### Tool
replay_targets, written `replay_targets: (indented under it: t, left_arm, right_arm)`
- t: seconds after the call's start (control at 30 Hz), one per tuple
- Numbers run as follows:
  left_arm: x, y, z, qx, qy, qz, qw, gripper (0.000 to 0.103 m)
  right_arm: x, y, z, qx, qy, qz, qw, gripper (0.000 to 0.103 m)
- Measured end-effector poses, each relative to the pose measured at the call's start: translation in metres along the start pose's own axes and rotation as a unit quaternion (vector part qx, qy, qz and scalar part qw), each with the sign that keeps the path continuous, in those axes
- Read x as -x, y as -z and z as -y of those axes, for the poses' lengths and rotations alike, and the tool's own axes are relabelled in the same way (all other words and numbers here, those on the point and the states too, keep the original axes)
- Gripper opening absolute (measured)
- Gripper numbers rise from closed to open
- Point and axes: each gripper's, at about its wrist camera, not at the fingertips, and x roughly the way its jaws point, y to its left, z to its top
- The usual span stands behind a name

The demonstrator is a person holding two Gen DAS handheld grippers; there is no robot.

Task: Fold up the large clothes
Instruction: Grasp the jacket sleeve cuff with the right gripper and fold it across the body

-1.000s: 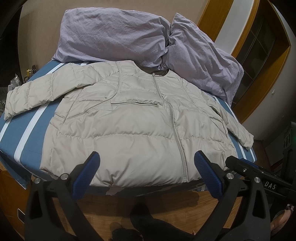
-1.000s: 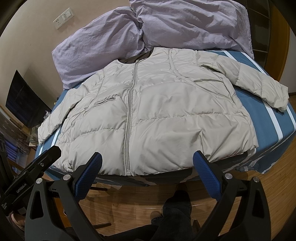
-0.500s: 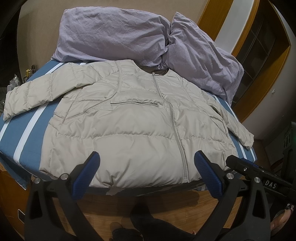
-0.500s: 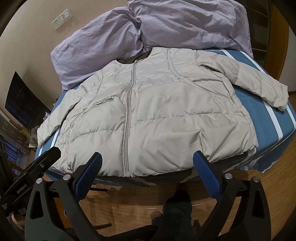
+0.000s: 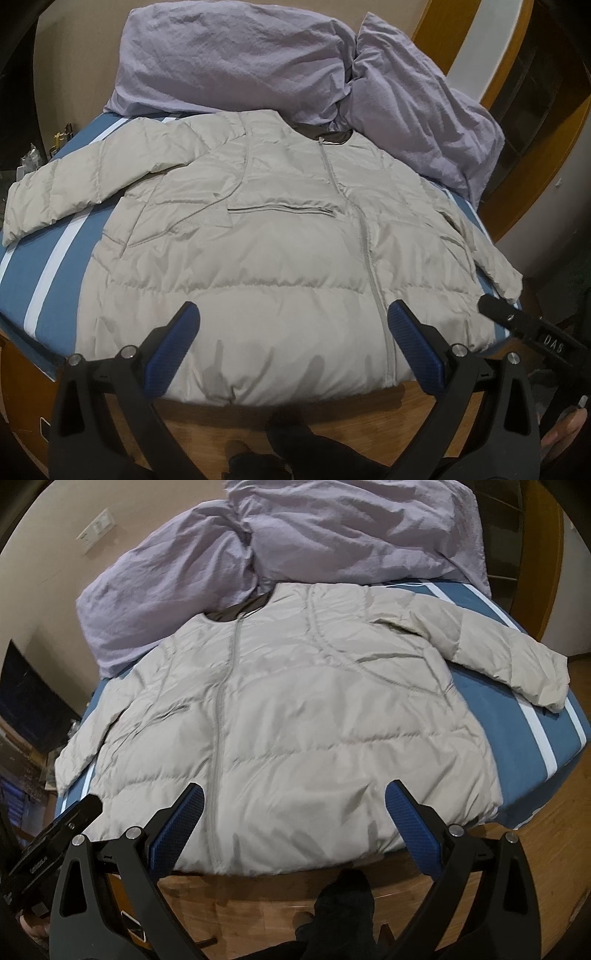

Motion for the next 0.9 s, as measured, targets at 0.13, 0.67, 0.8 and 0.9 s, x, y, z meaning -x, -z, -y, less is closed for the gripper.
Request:
replay_targets:
  t: [0.13, 0.67, 0.8, 0.9]
  left_arm:
    - [-0.016, -0.013, 0.003, -0.008, -0.012, -0.008, 0.9999, 0.101]
    - [-0.071, -0.067, 0.017, -0.01, -0.045, -0.029, 0.9985, 0.101]
    - [-0.08, -0.076, 0.018, -0.004, -0.057, -0.033, 0.9978, 0.101]
    - [-0.087, -0.083, 0.02, 0.0, -0.067, -0.035, 0.9971, 0.101]
  right_arm:
    - [-0.011, -0.02, 0.023, -0.023, 0.024, 0.004, 0.999, 0.1]
    - [-0.045, -0.12, 0.243, -0.169, 0.231, 0.032, 0.958, 0.099]
    - [-0.052, -0.119, 0.3, -0.22, 0.262, 0.017, 0.94, 0.093]
    - [-0.056, -0.114, 0.334, -0.259, 0.267, 0.012, 0.928, 0.088]
